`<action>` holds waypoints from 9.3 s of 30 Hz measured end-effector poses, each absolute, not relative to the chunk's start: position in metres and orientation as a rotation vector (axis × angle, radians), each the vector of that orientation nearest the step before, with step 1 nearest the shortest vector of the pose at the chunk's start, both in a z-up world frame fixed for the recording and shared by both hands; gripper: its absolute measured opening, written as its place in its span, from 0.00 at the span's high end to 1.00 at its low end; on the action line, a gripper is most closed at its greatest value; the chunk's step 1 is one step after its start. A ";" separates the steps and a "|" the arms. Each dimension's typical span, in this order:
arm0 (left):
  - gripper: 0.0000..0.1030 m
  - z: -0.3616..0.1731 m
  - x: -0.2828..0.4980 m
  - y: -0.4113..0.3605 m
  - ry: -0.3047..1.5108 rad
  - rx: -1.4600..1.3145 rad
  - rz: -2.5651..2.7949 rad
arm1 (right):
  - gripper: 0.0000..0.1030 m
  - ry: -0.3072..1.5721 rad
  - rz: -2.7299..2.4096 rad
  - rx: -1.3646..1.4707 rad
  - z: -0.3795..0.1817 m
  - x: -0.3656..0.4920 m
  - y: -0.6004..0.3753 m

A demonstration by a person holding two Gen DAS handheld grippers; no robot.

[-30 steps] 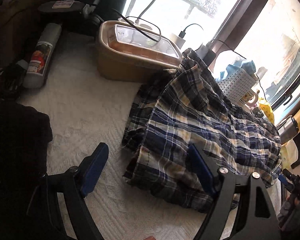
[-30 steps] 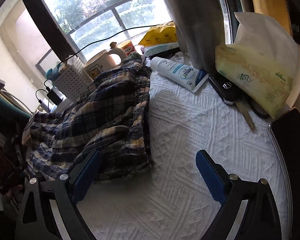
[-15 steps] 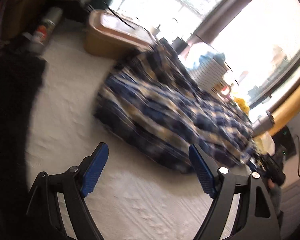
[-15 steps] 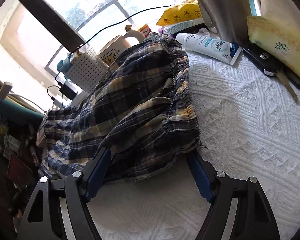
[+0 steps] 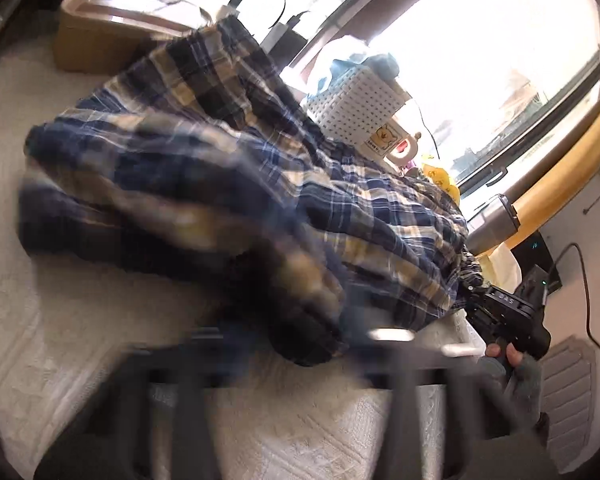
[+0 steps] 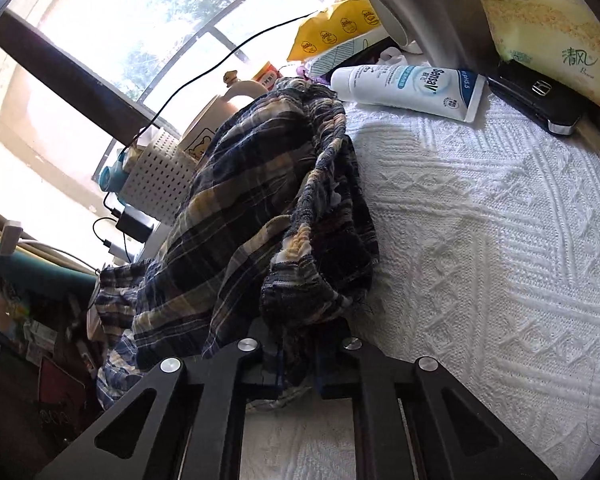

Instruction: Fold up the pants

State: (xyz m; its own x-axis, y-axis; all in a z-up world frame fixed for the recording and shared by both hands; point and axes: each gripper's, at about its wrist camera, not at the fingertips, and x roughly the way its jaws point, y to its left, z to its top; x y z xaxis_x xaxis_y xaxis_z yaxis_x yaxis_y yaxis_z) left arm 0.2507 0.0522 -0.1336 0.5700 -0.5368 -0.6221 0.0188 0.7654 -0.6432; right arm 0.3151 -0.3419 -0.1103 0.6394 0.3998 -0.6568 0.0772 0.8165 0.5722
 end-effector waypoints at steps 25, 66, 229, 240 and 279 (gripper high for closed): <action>0.66 -0.090 0.122 0.039 1.084 -0.362 -0.306 | 0.95 0.855 0.144 0.331 -0.083 0.211 -0.413; 0.49 -0.116 0.314 0.110 1.061 -0.168 -0.294 | 0.17 0.779 0.238 0.064 -0.035 0.250 -0.285; 0.28 -0.114 0.149 0.101 1.043 -0.378 -0.527 | 0.89 0.694 0.981 -0.046 -0.008 0.205 -0.041; 0.99 -0.114 0.143 0.103 1.061 -0.307 -0.544 | 0.89 0.671 0.985 -0.028 0.006 0.202 -0.053; 0.48 -0.073 0.269 0.108 1.069 -0.232 -0.434 | 0.15 0.777 0.889 0.026 -0.048 0.177 -0.098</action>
